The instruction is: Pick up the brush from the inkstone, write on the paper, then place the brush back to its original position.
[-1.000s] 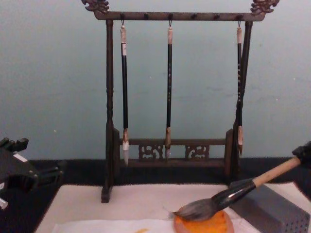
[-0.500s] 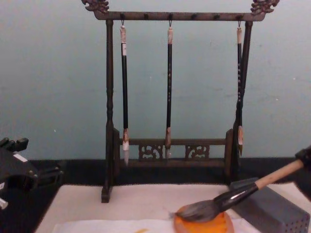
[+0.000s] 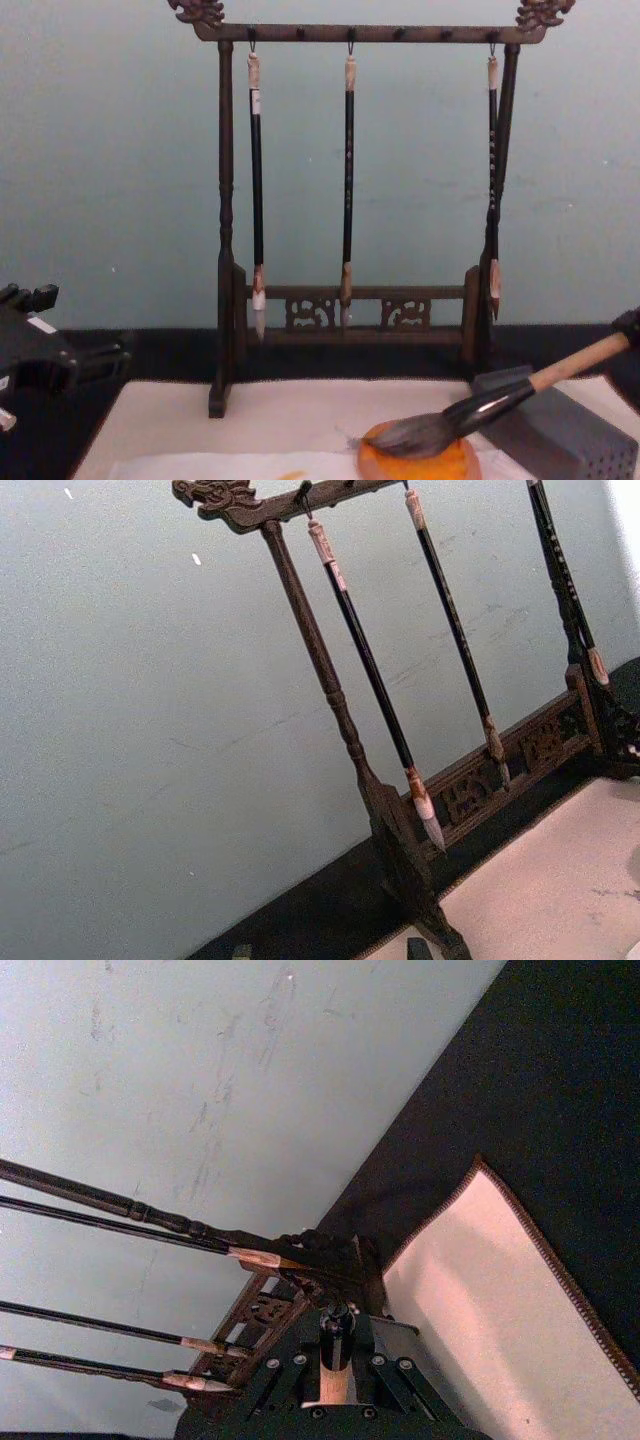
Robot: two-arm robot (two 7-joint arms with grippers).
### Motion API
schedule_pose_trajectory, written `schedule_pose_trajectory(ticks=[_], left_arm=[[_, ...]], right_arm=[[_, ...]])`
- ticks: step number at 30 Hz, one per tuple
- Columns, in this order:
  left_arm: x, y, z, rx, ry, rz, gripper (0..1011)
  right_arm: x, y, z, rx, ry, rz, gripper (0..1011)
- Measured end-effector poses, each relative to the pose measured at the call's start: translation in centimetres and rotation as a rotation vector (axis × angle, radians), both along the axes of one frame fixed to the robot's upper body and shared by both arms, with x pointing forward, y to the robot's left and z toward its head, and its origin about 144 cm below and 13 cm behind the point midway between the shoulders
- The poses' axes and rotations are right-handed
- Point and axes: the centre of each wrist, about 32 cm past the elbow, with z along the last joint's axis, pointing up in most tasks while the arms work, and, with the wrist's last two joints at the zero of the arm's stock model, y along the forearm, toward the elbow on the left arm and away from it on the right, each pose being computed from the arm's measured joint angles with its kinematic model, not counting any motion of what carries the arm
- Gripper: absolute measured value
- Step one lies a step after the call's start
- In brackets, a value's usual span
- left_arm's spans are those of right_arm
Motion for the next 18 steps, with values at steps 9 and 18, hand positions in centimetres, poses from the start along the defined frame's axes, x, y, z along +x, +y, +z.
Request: schedule_pose_trajectory(ticks=[9, 18], left_arm=[[0.0, 0.0, 0.0, 0.0, 0.0, 0.0, 1001], [0.0, 0.0, 0.0, 0.0, 0.0, 0.0, 1001]], right_arm=[[0.17, -0.19, 0.03, -0.007, -0.008, 0.007, 188], [0.16, -0.17, 0.02, -0.005, -0.008, 0.006, 188]])
